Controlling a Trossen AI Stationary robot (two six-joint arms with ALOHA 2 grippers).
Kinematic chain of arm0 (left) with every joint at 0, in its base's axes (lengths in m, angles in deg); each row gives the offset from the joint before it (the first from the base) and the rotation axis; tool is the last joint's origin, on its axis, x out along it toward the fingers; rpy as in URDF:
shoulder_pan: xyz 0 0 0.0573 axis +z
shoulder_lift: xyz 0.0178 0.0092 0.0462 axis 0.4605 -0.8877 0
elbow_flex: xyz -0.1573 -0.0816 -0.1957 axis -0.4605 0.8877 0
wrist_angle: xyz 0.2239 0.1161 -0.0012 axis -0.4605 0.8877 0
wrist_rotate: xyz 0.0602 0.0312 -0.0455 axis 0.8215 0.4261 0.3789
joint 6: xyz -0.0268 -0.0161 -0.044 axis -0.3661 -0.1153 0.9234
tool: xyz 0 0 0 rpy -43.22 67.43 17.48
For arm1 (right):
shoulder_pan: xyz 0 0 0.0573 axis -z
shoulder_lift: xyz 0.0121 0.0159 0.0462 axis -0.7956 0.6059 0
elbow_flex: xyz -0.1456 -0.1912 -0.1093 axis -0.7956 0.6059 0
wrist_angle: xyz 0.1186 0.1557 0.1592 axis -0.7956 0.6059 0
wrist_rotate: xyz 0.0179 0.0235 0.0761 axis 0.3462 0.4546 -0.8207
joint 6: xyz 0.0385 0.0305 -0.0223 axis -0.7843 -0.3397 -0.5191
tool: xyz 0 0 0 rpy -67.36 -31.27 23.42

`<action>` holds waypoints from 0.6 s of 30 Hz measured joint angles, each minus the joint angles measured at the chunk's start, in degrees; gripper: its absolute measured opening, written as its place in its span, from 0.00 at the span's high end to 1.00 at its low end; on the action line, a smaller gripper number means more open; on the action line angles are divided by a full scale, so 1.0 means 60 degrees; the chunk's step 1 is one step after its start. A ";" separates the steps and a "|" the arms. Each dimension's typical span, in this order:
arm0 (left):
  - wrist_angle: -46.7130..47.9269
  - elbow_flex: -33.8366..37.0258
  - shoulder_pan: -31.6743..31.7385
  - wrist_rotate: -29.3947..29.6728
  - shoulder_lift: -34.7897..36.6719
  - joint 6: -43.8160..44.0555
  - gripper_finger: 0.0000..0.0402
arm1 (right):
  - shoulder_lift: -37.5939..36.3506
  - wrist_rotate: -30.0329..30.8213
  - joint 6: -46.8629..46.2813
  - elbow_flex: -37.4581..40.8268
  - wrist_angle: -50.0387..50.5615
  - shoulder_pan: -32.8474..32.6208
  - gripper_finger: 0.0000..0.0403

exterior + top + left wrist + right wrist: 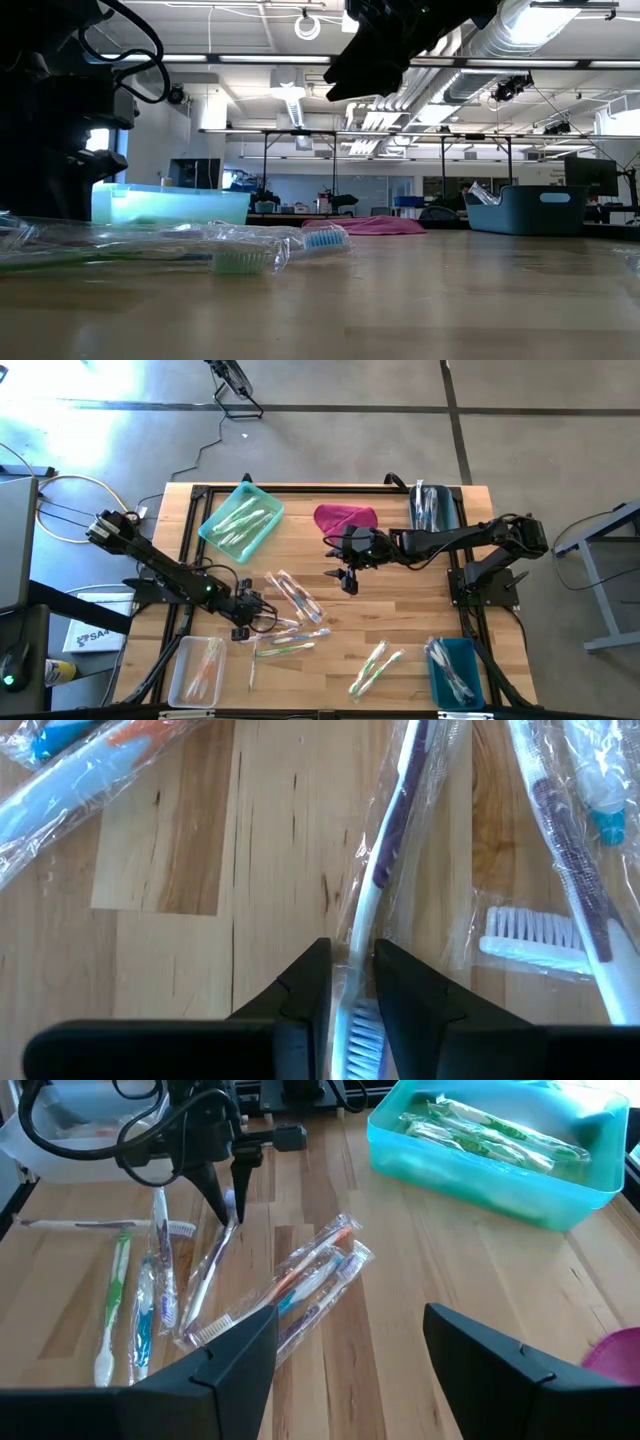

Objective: Pick & Place Toothbrushes
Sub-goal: Put the purple toothbrush to the dark blue bin bin

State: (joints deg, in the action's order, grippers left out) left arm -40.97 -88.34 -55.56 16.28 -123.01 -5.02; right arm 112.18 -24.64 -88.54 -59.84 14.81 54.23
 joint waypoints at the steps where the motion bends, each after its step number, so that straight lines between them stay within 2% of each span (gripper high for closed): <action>1: 0.0003 0.0000 0.0000 -0.0013 0.0000 0.0000 0.81 | 0.0000 0.0000 0.0000 0.0000 0.0000 -0.0004 0.40; 12: 0.0026 0.0015 0.0004 -0.0206 -0.0007 0.0018 0.82 | 0.0000 0.0000 0.0000 0.0000 0.0004 -0.0003 0.40; 18: 0.0036 0.0022 0.0007 -0.0369 -0.0014 -0.0025 0.93 | 0.0000 0.0000 0.0000 0.0000 0.0004 0.0000 0.40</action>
State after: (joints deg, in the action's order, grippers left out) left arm -40.76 -88.21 -55.52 14.06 -123.10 -5.17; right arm 112.18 -24.64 -88.54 -59.84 14.83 54.22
